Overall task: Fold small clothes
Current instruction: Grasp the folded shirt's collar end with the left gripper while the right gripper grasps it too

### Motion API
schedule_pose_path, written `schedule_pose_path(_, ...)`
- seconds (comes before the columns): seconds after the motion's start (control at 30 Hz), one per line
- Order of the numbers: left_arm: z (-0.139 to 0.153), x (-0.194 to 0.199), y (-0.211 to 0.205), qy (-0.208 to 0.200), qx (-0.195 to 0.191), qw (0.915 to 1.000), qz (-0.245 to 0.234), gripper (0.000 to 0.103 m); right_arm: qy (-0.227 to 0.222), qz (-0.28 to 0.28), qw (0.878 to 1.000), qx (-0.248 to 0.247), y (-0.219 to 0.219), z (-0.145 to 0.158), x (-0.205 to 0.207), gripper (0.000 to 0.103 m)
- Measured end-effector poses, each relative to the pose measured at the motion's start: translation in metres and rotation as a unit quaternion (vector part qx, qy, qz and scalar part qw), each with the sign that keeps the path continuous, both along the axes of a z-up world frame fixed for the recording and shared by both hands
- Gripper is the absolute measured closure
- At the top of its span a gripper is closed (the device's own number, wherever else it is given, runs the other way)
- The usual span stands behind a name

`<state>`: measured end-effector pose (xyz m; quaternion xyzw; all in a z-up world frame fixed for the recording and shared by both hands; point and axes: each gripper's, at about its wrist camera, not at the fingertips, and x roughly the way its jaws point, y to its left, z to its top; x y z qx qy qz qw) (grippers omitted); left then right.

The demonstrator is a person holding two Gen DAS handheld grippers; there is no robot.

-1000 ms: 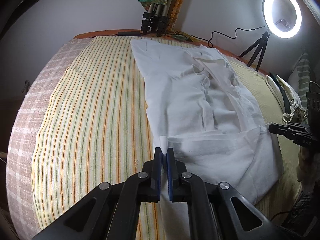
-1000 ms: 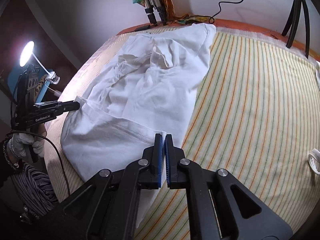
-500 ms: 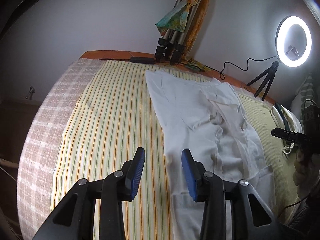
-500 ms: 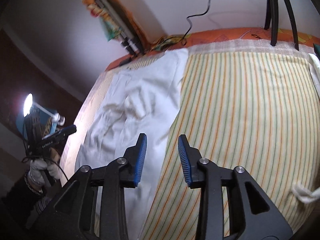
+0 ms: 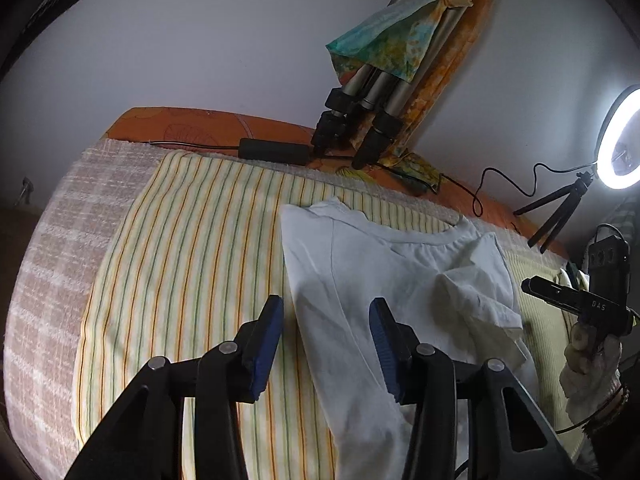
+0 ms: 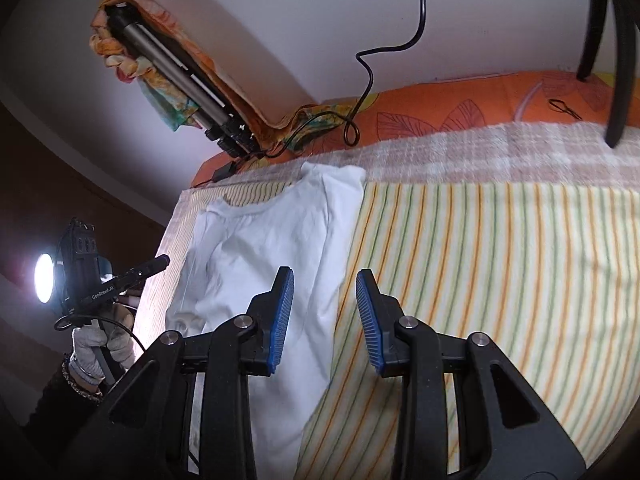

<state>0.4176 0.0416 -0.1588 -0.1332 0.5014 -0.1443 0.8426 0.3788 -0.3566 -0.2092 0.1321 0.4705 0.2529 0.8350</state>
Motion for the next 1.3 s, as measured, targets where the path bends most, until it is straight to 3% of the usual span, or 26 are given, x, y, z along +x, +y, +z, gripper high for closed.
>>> schedule_pose_path(0.27, -0.026, 0.038, -0.009, 0.000, -0.004, 1.0000, -0.002, 0.057, 0.014, -0.001, 1.000, 0.004, 0.010, -0.015, 0.039, 0.068)
schedule_pose_path(0.47, -0.028, 0.056, -0.018, -0.016, -0.011, 0.9998, -0.005, 0.055, 0.011, -0.004, 1.000, 0.016, 0.017, -0.019, 0.051, 0.068)
schedule_pose_path(0.53, -0.028, 0.059, -0.021, -0.021, 0.007, 0.9997, -0.004, 0.085, 0.004, 0.002, 1.000, 0.009, 0.023, -0.019, 0.052, 0.073)
schedule_pose_path(0.57, -0.028, 0.061, -0.022, -0.021, 0.013, 0.9997, -0.005, 0.091, 0.003, 0.008, 1.000, 0.011, 0.025, -0.019, 0.052, 0.094)
schedule_pose_path(0.63, -0.027, 0.062, -0.023, -0.022, 0.009, 0.9996, -0.014, 0.100, -0.005, 0.008, 1.000, 0.004, 0.028, -0.016, 0.051, 0.097)
schedule_pose_path(0.9, 0.012, 0.044, -0.015, -0.056, -0.035, 0.9976, -0.019, 0.102, -0.045, 0.006, 0.999, 0.014, 0.024, 0.023, 0.028, 0.098)
schedule_pose_path(0.93, 0.018, 0.041, -0.015, -0.077, -0.042, 0.9959, -0.022, 0.102, -0.052, 0.007, 0.999, 0.013, 0.025, 0.030, 0.024, 0.098)
schedule_pose_path(1.3, 0.062, -0.009, -0.010, -0.111, -0.049, 0.9923, -0.026, 0.102, -0.088, 0.015, 0.996, 0.017, 0.025, 0.082, -0.034, 0.098)
